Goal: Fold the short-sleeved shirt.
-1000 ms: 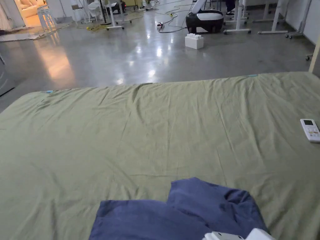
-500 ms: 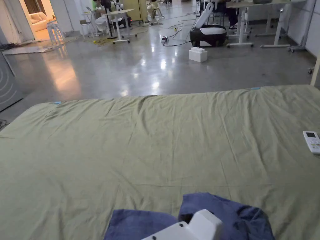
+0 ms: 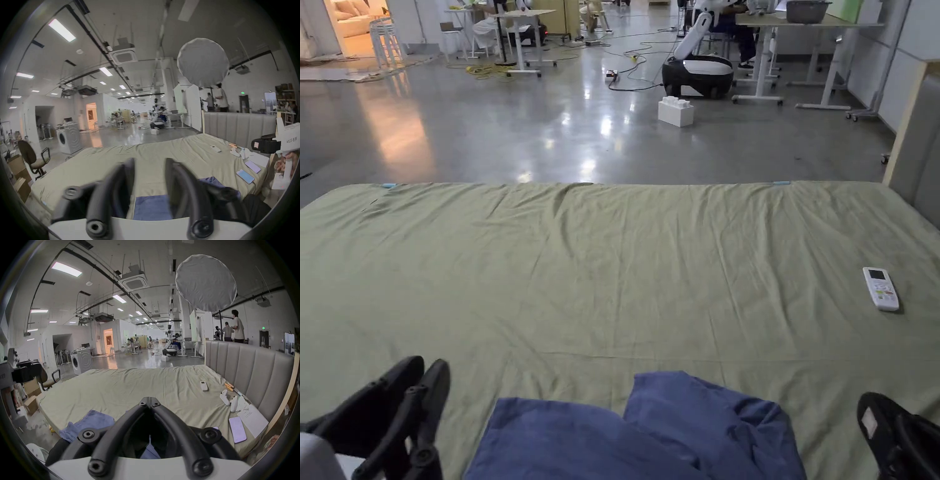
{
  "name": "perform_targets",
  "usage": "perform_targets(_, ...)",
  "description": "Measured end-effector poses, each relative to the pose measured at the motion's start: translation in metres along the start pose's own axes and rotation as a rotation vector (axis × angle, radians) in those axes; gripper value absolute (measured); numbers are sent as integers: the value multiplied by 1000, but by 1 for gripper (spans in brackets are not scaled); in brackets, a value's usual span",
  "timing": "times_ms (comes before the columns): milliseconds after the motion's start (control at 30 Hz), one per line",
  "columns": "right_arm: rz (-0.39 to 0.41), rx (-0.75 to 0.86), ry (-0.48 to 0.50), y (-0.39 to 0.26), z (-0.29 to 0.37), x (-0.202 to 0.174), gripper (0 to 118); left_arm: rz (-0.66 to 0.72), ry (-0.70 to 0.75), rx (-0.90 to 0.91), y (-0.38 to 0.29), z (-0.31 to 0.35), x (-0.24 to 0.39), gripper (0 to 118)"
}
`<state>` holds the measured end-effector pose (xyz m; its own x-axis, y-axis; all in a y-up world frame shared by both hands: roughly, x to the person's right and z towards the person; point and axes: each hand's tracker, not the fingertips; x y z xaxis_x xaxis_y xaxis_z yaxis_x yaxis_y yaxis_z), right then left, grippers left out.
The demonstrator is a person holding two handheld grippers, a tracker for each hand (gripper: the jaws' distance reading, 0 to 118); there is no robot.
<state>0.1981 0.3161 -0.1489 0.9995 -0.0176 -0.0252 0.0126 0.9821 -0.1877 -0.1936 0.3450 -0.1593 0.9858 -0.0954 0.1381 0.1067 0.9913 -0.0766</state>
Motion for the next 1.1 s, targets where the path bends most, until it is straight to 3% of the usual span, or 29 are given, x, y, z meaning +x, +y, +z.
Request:
perform_targets(100, 0, 4, -2, 2, 7, -1, 1, 29, -33, -5, -10, 16, -2, 0)
perform_targets(133, -3, 6, -1, 2, 9, -2, 1, 15, -16, 72, -11, 24, 0, 0)
perform_targets(267, -12, 6, 3, 3, 11, -4, 1, 24, 39, 4, -14, 20, -6, 0)
perform_targets(733, -48, -50, 21, -10, 6, -4, 1, 67, -6, -139, -24, -3, -13, 0)
perform_targets(1033, -88, -169, 25, -39, -12, 10, 1, 111, -87, -297, -64, -99, -30, 0)
perform_targets(1067, -102, -186, 20, -44, -14, 13, 1, 125, -58, -325, -77, -119, -31, 2)
perform_targets(1100, -121, -207, 10, -48, -17, 17, 1, 142, -42, -374, -89, -138, -33, 12)
